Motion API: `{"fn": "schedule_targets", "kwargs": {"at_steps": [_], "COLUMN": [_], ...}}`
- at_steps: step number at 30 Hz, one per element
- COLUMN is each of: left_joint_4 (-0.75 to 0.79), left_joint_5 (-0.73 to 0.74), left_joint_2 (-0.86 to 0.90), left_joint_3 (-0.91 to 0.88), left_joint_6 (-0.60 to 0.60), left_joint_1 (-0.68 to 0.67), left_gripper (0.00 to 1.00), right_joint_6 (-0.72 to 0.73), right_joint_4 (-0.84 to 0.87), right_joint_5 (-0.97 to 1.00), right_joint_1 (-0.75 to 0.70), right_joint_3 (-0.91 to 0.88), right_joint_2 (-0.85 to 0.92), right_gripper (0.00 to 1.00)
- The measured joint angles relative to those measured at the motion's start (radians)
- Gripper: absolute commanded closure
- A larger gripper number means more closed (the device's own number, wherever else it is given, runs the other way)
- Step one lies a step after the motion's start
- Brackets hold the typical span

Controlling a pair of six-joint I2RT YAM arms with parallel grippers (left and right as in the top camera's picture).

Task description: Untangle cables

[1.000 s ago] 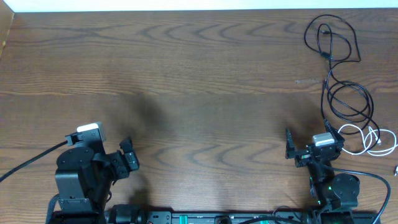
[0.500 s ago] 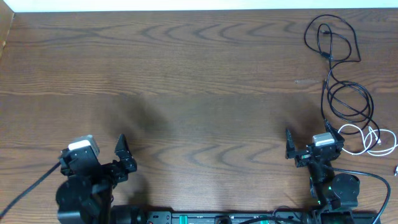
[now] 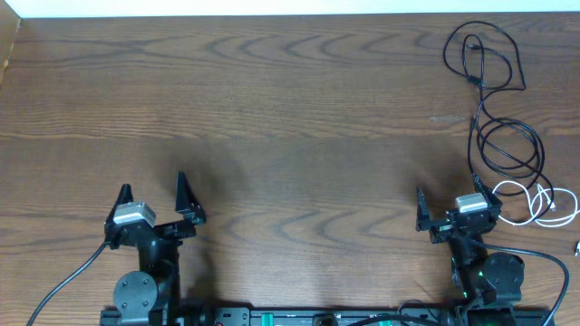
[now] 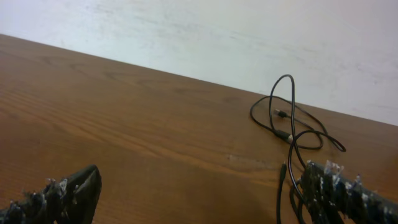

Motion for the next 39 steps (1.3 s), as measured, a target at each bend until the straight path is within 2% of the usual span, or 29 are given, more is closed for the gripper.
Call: {"fn": "schedule_targets", "kwargs": {"at_steps": [6,10,21,39], "left_joint_4": [0.23,0.28,0.057,0.05], "left_joint_5": [0.0,0.0,0.042,0.054], "left_joint_2": [-0.003,-0.003,-0.002,-0.003], "left_joint_3": [-0.119,-0.191,-0.23,-0.226], "left_joint_6": [0.041,0.059,0.096,0.096], "left_joint_1": [0.0,0.0,-0.001,-0.007], "left_gripper": [0.03,0.03,0.03,0.03], "right_joint_6": [0.0,0.0,0.0,0.0], "right_joint_4": [0.0,0.0,0.0,0.0], "right_joint_5": [0.0,0.0,0.0,0.0], "right_joint_1": [0.0,0.0,0.0,0.0], "right_joint_3": [0.0,0.0,0.0,0.0], "right_joint_2": [0.0,0.0,0.0,0.0], "right_gripper": [0.01,0.01,0.01,0.01]}}
